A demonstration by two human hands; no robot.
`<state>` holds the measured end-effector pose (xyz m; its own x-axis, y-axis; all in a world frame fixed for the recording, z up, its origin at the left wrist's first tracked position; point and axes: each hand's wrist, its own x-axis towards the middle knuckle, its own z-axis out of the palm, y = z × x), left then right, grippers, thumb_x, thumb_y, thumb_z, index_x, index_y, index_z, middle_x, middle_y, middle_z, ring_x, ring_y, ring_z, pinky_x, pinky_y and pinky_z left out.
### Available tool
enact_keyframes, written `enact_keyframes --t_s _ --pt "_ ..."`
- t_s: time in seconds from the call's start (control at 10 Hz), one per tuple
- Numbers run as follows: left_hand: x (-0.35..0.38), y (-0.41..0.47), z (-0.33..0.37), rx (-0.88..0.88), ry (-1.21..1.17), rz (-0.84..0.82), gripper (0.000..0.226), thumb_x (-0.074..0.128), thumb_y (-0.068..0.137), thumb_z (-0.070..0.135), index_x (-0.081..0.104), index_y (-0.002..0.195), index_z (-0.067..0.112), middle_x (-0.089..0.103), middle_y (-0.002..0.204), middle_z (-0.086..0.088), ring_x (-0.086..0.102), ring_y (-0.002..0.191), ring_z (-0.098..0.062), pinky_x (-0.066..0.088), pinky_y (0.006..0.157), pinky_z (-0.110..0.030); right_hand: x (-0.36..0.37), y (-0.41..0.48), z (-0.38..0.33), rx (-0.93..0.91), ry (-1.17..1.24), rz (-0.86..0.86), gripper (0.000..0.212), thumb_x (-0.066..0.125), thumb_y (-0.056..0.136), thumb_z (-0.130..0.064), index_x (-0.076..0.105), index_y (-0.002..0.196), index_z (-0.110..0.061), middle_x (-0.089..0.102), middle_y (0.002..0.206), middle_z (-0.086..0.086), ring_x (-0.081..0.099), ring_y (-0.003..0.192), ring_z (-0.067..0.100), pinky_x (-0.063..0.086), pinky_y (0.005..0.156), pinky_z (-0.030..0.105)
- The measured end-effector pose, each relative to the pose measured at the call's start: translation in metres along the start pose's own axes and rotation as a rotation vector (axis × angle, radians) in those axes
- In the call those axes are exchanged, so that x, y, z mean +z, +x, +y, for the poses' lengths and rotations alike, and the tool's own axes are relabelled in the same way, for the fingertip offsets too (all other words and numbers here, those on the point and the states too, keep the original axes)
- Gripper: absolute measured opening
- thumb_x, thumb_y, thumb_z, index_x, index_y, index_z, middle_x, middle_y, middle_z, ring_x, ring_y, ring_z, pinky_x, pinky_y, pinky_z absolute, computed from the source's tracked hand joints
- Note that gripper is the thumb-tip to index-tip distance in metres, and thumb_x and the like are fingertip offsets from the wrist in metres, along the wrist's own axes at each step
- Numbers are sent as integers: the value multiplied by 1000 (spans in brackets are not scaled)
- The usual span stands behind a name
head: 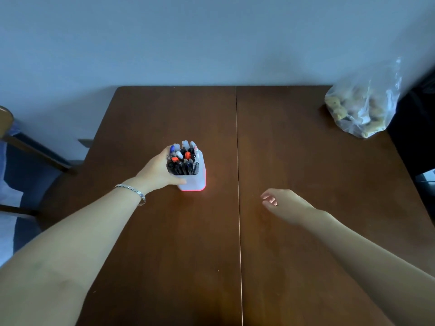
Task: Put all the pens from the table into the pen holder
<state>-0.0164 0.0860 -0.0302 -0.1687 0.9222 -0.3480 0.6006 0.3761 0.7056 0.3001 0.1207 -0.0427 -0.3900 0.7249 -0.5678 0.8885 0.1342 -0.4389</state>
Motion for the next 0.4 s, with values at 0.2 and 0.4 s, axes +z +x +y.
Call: enact_keyframes --t_s 0.2,0.4 --pt "22 -22 -2 24 -45 213 104 78 67 4 10 143 23 29 148 -3 31 135 -19 35 107 -38 -3 -11 -10 16 -50 -8 27 44 93 -28 56 116 -24 61 115 -1 59 102 20 50 87 34" --pt "56 -69 55 349 193 348 44 65 76 5 53 119 8 46 130 -12 41 121 -26 34 105 -39 -16 -31 -23 2 -128 11 29 44 93 -28 56 119 -21 58 126 2 57 111 22 48 94 34"
